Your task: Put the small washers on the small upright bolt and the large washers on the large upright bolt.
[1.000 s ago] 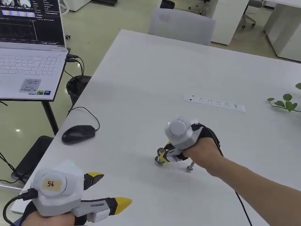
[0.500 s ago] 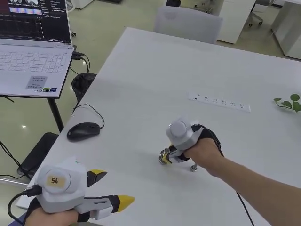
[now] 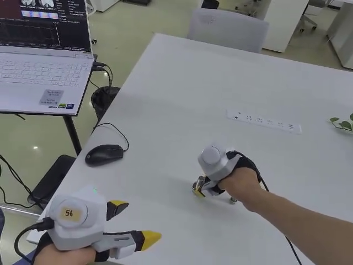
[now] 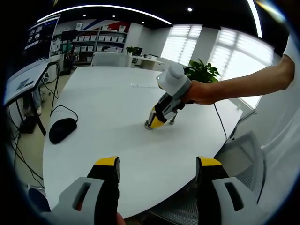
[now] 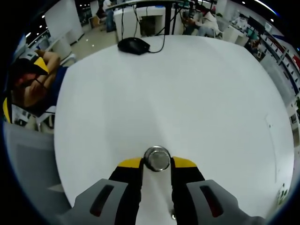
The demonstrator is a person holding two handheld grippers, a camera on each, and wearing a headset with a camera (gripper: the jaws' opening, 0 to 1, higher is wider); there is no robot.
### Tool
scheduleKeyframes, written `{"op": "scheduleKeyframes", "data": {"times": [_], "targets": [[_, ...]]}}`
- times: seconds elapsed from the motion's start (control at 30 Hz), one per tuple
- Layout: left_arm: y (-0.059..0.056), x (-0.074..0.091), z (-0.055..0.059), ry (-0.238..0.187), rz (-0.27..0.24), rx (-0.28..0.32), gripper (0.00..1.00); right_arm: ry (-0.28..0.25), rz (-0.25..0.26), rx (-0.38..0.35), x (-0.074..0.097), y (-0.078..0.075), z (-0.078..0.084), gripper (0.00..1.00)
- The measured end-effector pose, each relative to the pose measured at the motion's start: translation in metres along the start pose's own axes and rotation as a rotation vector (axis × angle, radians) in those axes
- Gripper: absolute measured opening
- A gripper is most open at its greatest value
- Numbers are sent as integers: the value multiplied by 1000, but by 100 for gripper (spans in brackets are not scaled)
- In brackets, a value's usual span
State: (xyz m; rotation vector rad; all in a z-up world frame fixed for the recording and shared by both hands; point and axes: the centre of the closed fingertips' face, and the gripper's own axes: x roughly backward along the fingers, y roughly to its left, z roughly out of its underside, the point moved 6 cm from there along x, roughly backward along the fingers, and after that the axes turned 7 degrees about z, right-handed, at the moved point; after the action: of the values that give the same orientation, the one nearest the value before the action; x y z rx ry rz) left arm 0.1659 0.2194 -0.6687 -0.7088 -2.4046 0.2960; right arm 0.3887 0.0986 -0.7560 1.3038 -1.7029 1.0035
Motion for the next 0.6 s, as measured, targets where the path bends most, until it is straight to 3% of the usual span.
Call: {"op": "scheduleKeyframes", "data": {"times": [0.4, 0.6], "targets": [[-1, -1, 0, -2, 3, -2, 65, -10, 17, -16, 15, 9, 7, 26], [-3, -7, 0, 17, 16, -22, 65, -33, 5, -14, 26, 34, 19, 30]]}}
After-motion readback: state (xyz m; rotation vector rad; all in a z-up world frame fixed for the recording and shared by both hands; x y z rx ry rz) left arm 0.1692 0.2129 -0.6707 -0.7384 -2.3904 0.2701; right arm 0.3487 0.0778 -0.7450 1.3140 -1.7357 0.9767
